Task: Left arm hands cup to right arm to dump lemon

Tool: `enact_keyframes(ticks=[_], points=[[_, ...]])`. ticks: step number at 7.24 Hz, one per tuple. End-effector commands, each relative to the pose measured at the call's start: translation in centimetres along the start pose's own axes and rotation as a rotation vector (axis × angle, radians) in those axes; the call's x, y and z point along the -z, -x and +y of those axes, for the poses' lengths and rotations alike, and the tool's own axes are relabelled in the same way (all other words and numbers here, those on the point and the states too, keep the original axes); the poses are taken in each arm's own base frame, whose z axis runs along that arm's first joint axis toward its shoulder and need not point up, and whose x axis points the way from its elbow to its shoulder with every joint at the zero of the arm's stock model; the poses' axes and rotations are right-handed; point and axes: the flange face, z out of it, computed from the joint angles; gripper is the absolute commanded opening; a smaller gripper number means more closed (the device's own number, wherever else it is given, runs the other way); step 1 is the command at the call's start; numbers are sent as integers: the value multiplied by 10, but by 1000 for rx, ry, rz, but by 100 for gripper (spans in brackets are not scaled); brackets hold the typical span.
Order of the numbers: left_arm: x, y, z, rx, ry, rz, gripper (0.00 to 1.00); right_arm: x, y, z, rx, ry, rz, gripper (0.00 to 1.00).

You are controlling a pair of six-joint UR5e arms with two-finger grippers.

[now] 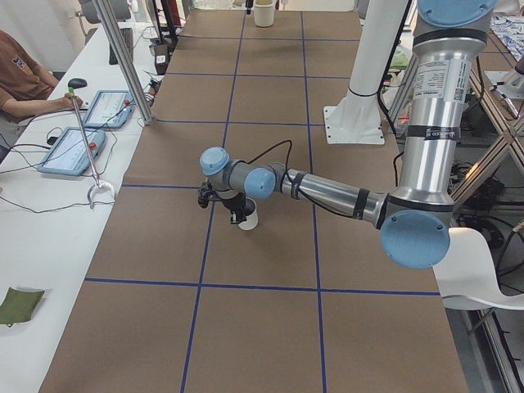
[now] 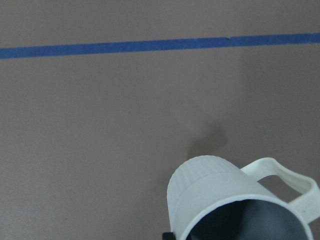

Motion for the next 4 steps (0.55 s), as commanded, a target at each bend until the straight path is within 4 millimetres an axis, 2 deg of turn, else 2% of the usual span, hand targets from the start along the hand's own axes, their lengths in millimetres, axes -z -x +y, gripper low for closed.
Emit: enact_keyframes(ticks=[1,2,3,4], points=[[-3,3,-1,5,2,-8,36,-1,-1,1,-3,3,2,100],[2,-1,-1,-6,-7,0,73,0,-1,0,-2,2,1,100],[15,-5,0,-17,-32,5,100,2,2,-3,4,-6,2,100],[46,5,-3,-13,-94,15,100,4,0,-2,2,-12,9,100]])
